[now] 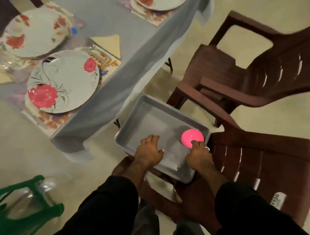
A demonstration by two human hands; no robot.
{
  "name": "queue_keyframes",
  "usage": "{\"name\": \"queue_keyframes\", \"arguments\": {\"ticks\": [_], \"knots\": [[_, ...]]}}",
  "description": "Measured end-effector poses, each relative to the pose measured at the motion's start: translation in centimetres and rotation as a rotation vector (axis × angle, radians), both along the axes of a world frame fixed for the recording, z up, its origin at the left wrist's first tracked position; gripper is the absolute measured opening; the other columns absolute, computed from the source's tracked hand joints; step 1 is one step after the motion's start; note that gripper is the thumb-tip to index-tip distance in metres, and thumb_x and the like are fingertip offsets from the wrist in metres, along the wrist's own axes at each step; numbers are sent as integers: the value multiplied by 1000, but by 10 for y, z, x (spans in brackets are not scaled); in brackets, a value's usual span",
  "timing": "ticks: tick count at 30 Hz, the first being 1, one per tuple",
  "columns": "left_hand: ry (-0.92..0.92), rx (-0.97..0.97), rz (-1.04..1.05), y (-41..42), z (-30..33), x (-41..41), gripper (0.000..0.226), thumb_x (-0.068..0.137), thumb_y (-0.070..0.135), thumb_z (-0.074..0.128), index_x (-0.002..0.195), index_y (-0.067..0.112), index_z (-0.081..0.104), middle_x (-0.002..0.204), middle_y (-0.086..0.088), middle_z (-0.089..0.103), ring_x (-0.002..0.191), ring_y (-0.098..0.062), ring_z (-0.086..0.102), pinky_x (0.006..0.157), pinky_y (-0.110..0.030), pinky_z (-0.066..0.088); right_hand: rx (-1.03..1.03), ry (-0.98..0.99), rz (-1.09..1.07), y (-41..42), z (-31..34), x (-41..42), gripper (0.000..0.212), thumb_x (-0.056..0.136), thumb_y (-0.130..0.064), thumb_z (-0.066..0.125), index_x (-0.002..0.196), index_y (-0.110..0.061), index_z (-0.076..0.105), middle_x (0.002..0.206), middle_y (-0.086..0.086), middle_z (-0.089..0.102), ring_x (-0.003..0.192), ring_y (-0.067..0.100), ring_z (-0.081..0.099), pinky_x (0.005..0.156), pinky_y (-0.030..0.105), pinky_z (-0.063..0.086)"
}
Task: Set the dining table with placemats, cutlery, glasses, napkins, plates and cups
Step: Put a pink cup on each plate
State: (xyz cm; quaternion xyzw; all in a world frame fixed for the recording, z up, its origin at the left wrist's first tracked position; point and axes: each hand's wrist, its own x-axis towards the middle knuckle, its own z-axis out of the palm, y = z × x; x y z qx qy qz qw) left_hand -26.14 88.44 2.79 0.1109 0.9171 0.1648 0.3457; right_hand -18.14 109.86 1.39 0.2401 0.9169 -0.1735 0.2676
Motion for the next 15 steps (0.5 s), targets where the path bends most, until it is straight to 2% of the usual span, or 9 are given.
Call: {"name": "queue_keyframes", "arguments": {"ticks": [3, 5, 8, 10, 12, 15], "knots": [[-76, -5, -55, 8, -45, -14, 76, 101, 49, 60, 165, 24, 29, 171, -3, 30, 151, -33, 33, 118, -54, 41, 46, 9, -25, 4, -41, -8, 69, 79, -25, 63, 144, -11, 46, 140, 21, 49, 119, 50, 56, 97, 53, 53], [-99, -1, -92, 16, -72, -22, 77, 101, 48, 61, 165, 23, 28, 171, -4, 32, 150, -33, 35, 118, -54, 42, 91, 48, -10, 14, -68, -14, 75, 75, -23, 62, 147, -8, 47, 144, 25, 47, 118, 52, 56, 95, 54, 53], [-115, 6, -125, 28, -105, -36, 78, 101, 48, 62, 166, 23, 28, 170, -4, 34, 150, -34, 37, 118, -53, 42, 186, 105, 22, 38, -104, -32, 91, 63, -18, 75, 149, -4, 47, 144, 28, 48, 122, 52, 55, 92, 53, 52], [-111, 10, -120, 33, -121, -45, 78, 101, 48, 64, 166, 23, 28, 169, -5, 34, 150, -34, 37, 119, -52, 42, 221, 121, 43, 56, -125, -44, 91, 61, -17, 78, 146, -4, 47, 141, 27, 50, 121, 50, 56, 90, 52, 54], [-113, 24, -100, 32, -132, -50, 79, 101, 47, 65, 167, 23, 28, 169, -6, 34, 151, -34, 37, 120, -51, 41, 168, 112, 25, 70, -140, -56, 92, 66, -15, 82, 149, -6, 43, 138, 25, 51, 120, 47, 56, 91, 49, 55], [-116, 31, -68, 27, -139, -50, 80, 100, 47, 66, 167, 23, 28, 168, -6, 35, 150, -34, 39, 120, -50, 41, 19, 65, -19, 78, -150, -71, 81, 78, -11, 75, 152, -12, 43, 130, 21, 61, 115, 43, 62, 87, 45, 56]]}}
